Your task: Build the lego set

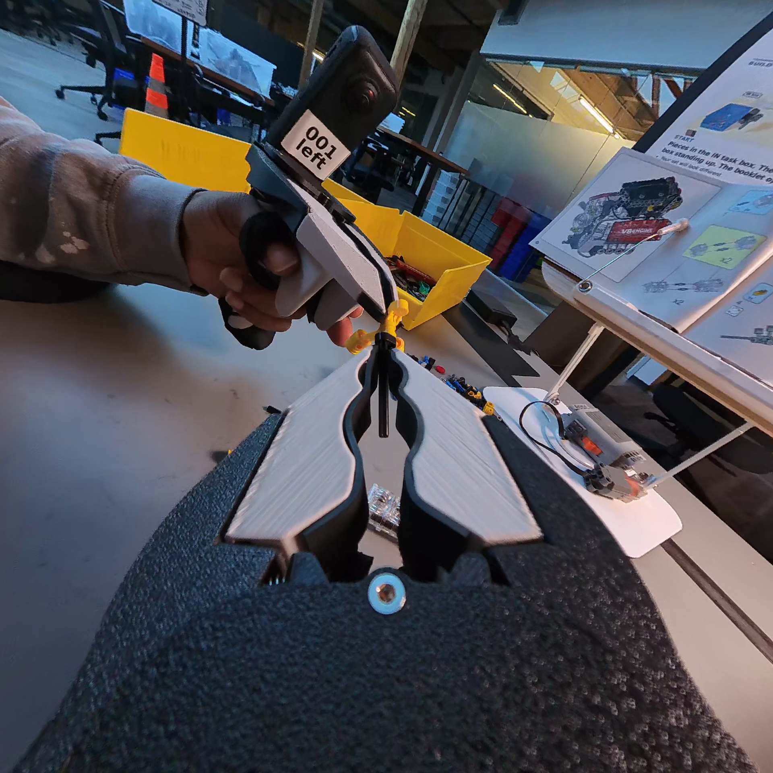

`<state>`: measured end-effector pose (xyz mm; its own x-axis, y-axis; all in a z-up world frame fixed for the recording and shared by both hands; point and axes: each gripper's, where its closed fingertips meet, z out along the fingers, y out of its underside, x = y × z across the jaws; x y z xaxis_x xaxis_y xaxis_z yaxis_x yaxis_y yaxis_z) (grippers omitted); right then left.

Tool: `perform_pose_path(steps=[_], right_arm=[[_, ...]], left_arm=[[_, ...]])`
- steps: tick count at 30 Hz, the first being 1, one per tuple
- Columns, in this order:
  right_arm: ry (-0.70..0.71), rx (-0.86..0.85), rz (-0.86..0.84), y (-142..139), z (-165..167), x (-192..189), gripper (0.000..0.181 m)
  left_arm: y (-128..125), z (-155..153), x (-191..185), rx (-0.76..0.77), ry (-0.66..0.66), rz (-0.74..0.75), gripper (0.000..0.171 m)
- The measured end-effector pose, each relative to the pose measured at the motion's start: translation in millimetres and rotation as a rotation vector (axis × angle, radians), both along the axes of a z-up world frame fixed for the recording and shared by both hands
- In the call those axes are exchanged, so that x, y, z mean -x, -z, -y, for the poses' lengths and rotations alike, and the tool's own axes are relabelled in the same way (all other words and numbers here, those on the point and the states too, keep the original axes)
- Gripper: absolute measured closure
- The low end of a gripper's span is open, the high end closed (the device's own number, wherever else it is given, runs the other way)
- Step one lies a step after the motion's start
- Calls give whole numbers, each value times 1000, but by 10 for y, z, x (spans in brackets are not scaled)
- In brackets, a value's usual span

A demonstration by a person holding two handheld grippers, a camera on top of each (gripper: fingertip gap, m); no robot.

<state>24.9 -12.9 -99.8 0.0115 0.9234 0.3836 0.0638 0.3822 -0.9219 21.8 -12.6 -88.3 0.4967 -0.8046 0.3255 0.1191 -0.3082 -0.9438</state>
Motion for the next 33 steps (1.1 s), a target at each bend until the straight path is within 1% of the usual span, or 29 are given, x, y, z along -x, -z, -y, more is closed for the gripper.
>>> perform_pose_path(steps=[14,23,26,33], right_arm=[[-29,57,-33,-55,12,-5,178],[-128,239,-69,-134,70,-24,179],[-147,272,-68,-142,75,-29,178],[-135,235,-56,-132,61,-35,178]], left_arm=[[-61,11,-1,11,12,30,166],[-144,63,-20,-34,32,18,167],[-152,69,-22,-44,32,4,167],[-142,61,-19,-34,23,-7,167]])
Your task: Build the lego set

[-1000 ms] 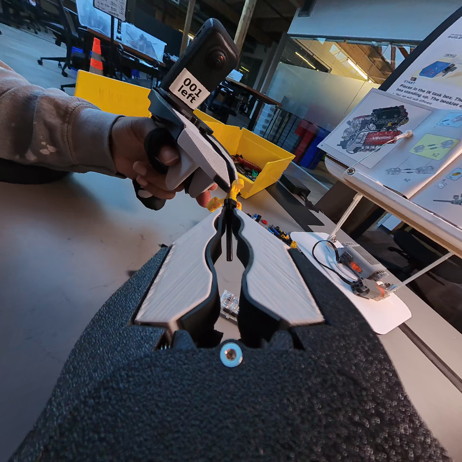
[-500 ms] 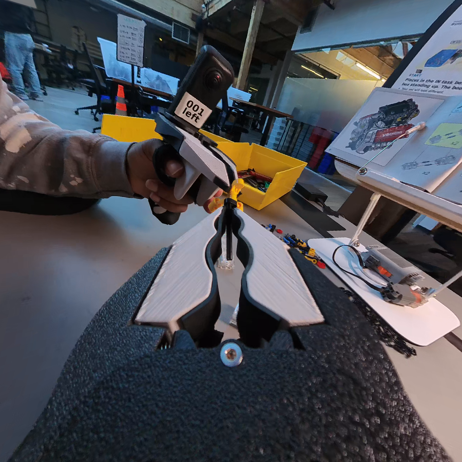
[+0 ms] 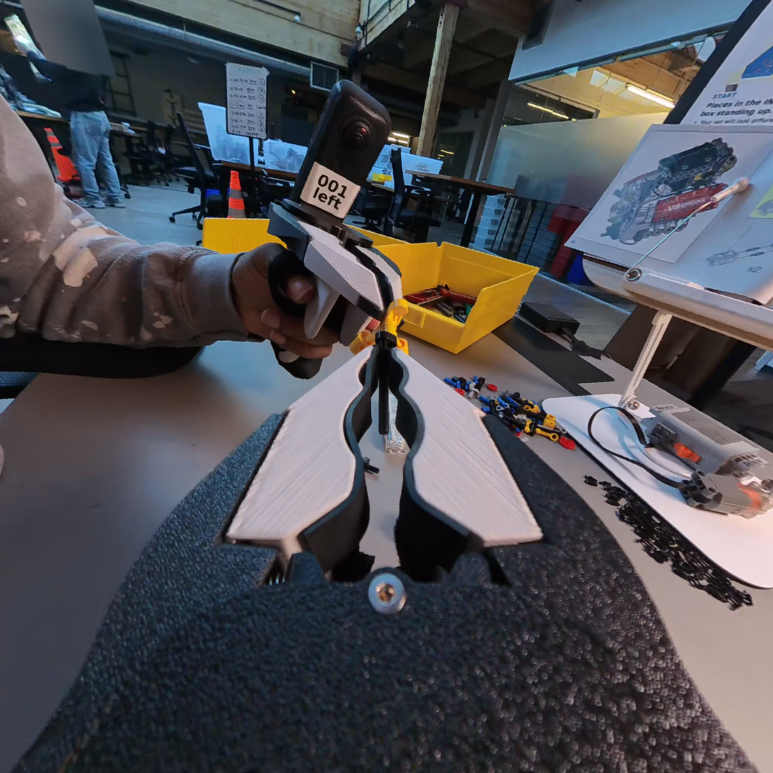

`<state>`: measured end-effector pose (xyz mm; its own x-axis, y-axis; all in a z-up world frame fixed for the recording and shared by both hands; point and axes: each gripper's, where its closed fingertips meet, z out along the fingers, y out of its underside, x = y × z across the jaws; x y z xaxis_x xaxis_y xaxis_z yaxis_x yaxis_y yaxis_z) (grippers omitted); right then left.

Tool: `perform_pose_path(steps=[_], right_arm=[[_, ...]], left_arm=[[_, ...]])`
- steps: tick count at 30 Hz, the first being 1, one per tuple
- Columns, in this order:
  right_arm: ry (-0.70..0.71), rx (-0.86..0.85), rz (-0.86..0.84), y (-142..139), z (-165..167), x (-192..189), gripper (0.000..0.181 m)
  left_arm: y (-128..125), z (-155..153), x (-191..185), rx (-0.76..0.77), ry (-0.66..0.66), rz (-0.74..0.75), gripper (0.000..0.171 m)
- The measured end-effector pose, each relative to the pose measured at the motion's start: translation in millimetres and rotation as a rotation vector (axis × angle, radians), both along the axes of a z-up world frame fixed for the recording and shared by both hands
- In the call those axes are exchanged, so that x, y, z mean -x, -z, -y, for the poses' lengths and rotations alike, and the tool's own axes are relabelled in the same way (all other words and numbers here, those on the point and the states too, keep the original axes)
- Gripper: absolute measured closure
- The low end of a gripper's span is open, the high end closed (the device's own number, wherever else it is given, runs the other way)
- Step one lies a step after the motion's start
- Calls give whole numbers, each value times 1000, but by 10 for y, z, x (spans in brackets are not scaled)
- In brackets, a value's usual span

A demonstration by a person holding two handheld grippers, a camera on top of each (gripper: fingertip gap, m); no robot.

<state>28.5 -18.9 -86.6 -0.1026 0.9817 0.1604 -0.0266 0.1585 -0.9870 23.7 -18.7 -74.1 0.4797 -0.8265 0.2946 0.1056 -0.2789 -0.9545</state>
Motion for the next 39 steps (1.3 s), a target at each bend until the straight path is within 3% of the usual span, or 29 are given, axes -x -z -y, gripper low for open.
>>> perform_pose_path(steps=[5,7,9,11,13,18,21,39], right_arm=[[10,-32,4,7,-10,-12,178],[61,-35,32,90,-166,-94,178],[53,-22,-20,-47,-135,-98,178],[39,-87,-27,-122,14,21,177],[50,-117,8,-22,15,74,177],[71,-153,2,-28,1,57,178],[67,-181,-1,-29,39,57,178],[38,-293,19,14,107,13,179]], left_arm=[[-20,-8,19,-1,-9,13,168],[-250,-77,330,-14,-86,127,171],[-234,-115,429,-76,-164,-4,171],[-216,-94,233,-83,-140,-23,168],[-182,-52,151,-28,-73,-6,147],[-93,24,49,-23,-26,-77,147],[-50,10,-13,-5,-15,-80,163],[8,104,-23,2,62,-169,165]])
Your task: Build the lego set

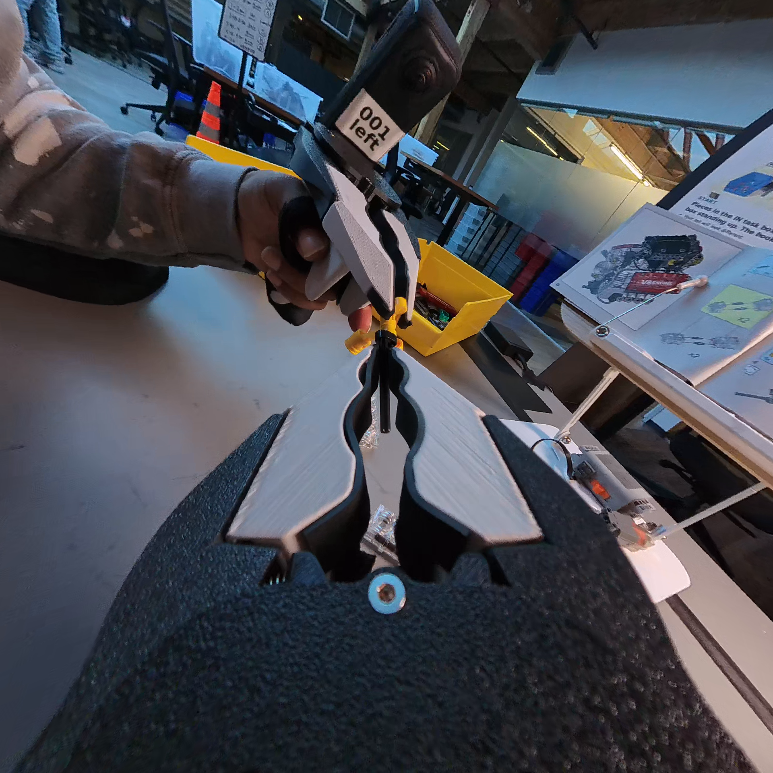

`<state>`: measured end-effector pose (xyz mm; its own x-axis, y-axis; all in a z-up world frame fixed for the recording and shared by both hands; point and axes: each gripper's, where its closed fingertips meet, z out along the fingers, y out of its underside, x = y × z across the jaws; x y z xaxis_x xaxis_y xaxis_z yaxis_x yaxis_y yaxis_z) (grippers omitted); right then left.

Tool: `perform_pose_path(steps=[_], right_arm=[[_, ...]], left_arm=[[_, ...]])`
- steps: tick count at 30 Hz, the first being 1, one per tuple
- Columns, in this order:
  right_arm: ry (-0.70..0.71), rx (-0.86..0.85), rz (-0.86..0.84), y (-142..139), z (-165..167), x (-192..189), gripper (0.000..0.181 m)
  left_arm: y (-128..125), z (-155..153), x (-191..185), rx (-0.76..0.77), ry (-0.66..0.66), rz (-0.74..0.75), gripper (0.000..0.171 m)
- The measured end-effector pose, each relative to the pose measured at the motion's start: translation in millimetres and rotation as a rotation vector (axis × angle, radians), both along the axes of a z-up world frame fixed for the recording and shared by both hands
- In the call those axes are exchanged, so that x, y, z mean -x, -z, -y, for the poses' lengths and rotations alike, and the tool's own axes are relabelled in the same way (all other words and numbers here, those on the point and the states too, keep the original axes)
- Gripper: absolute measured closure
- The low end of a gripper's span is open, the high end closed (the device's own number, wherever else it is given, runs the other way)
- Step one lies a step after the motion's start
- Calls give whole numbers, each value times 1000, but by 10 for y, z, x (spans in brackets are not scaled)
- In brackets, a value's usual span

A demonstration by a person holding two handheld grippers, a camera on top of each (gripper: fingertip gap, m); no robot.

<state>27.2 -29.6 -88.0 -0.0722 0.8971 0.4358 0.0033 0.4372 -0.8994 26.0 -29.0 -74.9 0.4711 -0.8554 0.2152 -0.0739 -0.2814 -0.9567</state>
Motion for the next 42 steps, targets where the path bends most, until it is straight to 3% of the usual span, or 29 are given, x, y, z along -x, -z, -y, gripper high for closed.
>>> perform_pose_path(steps=[8,26,30,32,35,42], right_arm=[[-40,37,42,103,21,-17,179],[-99,81,87,237,41,-38,179],[-116,89,93,244,61,-44,179],[-70,104,113,306,-96,-110,179],[-82,120,37,109,-55,-88,178],[-67,178,2,85,-115,-92,177]], left_arm=[[113,33,-7,-19,18,-116,165],[260,68,-5,8,64,-225,165],[264,93,5,-12,72,-294,165],[142,48,186,-31,15,-292,165],[101,44,251,-74,-5,-352,164],[-41,-54,207,-82,-25,-135,164]])
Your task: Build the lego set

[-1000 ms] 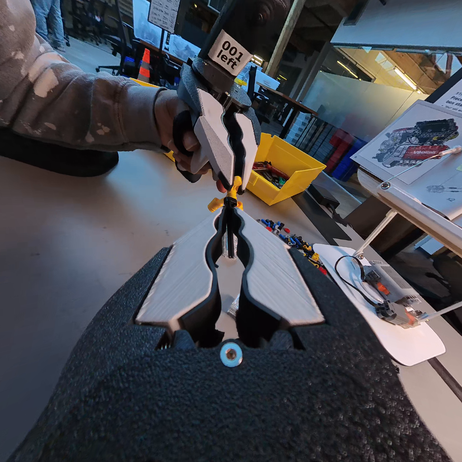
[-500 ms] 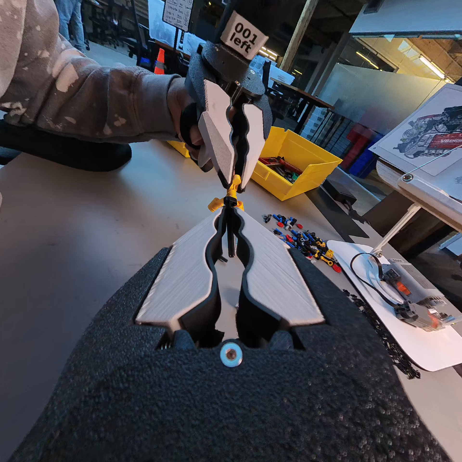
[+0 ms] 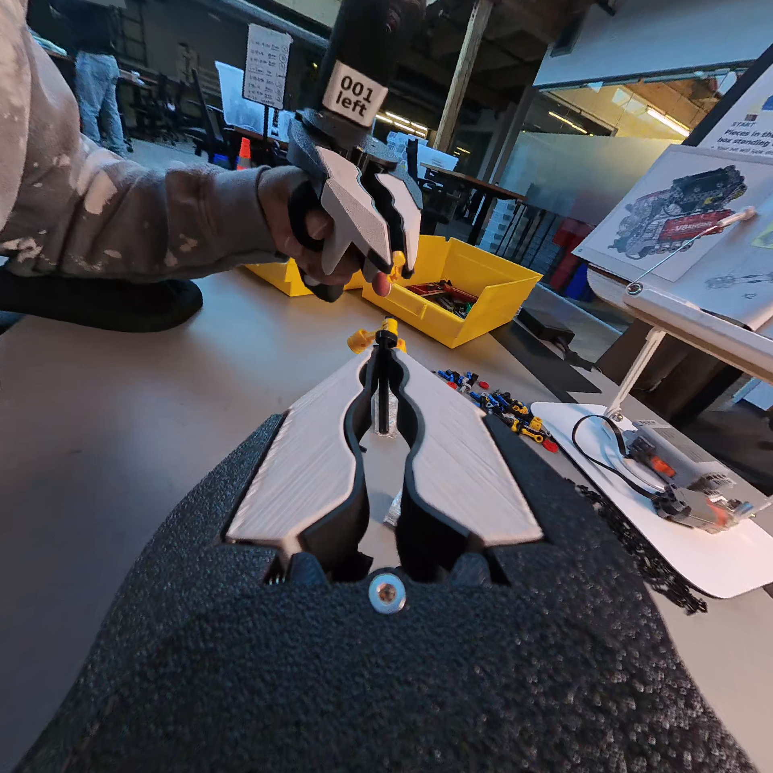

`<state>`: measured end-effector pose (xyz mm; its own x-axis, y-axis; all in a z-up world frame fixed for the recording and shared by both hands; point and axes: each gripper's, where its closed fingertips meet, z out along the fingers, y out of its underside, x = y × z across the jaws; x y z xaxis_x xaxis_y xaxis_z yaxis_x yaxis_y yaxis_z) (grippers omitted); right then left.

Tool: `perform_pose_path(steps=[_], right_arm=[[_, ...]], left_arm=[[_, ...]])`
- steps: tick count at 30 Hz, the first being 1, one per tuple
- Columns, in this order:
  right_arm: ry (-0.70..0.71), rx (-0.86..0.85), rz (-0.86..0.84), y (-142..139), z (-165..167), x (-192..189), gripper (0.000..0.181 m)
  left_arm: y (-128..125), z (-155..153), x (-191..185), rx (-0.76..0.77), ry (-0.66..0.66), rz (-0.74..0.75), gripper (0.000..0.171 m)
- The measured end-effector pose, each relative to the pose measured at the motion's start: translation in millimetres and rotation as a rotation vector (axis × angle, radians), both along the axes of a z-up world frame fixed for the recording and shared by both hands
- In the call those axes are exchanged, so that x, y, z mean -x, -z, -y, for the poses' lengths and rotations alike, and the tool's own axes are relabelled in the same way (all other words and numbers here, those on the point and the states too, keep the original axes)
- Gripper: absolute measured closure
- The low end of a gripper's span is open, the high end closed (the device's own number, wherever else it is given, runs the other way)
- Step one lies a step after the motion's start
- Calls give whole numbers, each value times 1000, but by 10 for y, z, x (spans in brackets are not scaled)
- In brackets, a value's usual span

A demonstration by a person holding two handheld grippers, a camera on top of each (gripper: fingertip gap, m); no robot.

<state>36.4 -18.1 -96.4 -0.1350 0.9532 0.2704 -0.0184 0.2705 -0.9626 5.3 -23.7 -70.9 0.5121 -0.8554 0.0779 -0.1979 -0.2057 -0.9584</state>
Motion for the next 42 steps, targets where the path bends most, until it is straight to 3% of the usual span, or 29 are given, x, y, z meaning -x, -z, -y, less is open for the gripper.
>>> perform_pose_path(steps=[7,13,17,26,42], right_arm=[[-42,98,-27,-92,7,-32,177],[-208,218,28,-107,248,-73,177],[-282,286,52,-148,372,-101,177],[-314,301,47,-221,458,-122,177],[-343,325,30,-330,488,-183,177]], left_arm=[[-13,41,-124,-147,16,-40,164],[-134,271,-321,-406,113,-110,164],[-154,391,-365,-490,175,-177,164],[-69,465,-399,-495,262,-338,164],[-181,476,-486,-503,319,-314,164]])
